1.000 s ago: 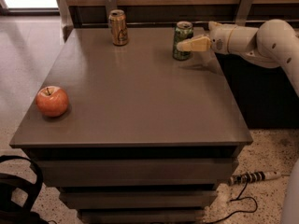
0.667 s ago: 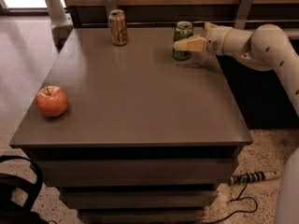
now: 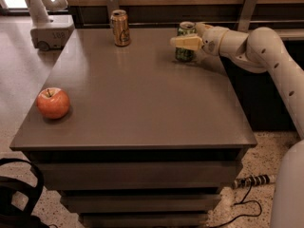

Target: Move green can near apple

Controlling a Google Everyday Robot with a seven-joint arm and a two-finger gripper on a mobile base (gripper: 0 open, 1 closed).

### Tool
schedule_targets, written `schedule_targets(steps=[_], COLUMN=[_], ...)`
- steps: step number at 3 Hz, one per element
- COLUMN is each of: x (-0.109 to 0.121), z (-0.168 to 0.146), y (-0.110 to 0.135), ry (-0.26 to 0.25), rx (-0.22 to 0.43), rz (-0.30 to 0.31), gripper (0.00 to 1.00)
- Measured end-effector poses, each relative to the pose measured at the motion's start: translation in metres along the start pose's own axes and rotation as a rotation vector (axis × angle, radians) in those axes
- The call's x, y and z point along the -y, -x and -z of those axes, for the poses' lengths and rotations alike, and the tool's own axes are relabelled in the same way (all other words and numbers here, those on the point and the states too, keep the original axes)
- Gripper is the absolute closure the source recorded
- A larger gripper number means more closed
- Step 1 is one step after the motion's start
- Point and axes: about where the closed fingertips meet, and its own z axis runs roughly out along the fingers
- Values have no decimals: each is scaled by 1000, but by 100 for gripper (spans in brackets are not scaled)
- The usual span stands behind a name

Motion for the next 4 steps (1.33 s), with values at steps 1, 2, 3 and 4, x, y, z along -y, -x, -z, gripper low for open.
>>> schedule_targets(steps=[1, 2, 3, 4], x=[-2, -4, -6, -8], z=[-3, -6, -8, -11], y=[0, -1, -1, -1], ry=[4, 9, 14, 18], rx=[-1, -1, -1, -1], rz=[-1, -1, -2, -3], gripper=[42, 65, 88, 100])
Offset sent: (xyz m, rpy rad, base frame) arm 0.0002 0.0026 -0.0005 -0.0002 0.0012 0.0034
